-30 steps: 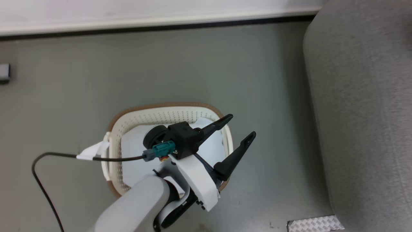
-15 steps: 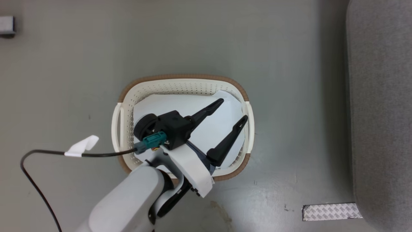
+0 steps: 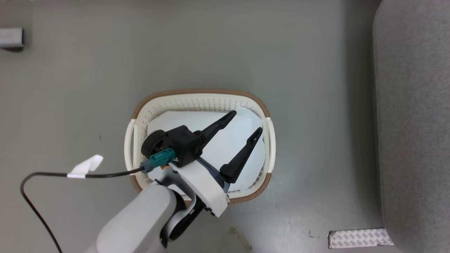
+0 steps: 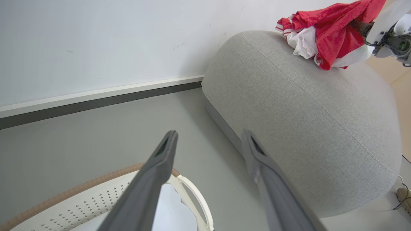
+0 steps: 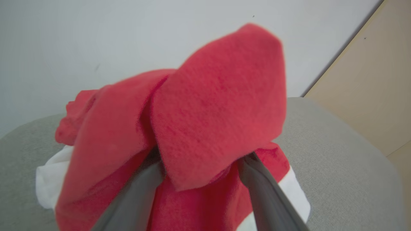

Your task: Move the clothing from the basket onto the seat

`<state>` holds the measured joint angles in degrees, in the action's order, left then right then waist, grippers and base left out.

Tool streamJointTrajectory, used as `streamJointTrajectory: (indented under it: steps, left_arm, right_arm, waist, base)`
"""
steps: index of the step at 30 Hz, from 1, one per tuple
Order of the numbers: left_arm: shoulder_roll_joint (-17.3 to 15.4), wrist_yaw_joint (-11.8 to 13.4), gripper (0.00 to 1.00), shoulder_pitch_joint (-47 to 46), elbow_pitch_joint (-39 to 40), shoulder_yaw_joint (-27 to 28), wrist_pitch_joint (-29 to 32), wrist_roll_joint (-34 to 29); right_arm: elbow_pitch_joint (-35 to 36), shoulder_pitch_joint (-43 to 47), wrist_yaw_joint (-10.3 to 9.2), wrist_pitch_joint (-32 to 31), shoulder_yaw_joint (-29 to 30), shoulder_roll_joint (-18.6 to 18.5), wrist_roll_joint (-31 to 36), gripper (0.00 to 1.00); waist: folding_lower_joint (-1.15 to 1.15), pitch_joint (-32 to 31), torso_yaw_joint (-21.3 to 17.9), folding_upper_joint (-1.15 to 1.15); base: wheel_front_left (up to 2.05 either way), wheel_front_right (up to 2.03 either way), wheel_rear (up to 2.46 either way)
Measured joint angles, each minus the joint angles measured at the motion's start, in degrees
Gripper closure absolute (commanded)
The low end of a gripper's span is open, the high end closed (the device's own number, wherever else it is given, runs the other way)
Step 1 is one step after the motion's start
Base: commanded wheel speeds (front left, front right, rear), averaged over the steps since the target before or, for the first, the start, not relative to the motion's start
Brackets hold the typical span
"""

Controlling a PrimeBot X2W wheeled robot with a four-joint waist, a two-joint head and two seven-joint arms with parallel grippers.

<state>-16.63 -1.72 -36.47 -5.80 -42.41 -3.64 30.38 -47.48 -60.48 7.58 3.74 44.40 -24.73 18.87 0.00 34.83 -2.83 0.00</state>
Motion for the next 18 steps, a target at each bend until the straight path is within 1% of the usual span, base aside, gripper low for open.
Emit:
streamJointTrajectory:
  steps: [3, 8, 12, 18]
  left_arm:
    - [0.19, 0.02, 0.00, 0.52, -0.79, 0.27, -1.01, 0.62]
    - [0.32, 0.25, 0.00, 2.41, -2.16, 0.78, -2.21, 2.15]
    - [0.34, 0.62, 0.00, 4.42, -3.04, 1.08, -3.58, 3.12]
    - [0.05, 1.25, 0.00, 8.66, -3.77, 1.22, -4.72, 5.06]
  right_arm:
    - [0.60, 3.10, 0.00, 2.22, -3.15, 1.30, -0.63, 0.00]
    - [3.56, 11.05, 0.00, 4.49, -9.53, 4.50, -4.22, 0.00]
    - [9.53, 18.90, 0.00, 4.59, -13.91, 6.42, -7.39, 0.00]
    - [21.91, 30.25, 0.00, 2.42, -20.12, 9.55, -12.51, 0.00]
  waist:
    - [0.00, -1.83, -0.49, 0.00]
    - [0.00, -6.00, -1.40, 0.00]
    - [-0.01, -10.10, -2.09, 0.00]
    - [-0.01, -16.60, -3.05, 0.00]
  base:
    - [0.00, 0.00, 0.00]
    - [0.00, 0.00, 0.00]
    - [0.00, 0.00, 0.00]
    - [0.00, 0.00, 0.00]
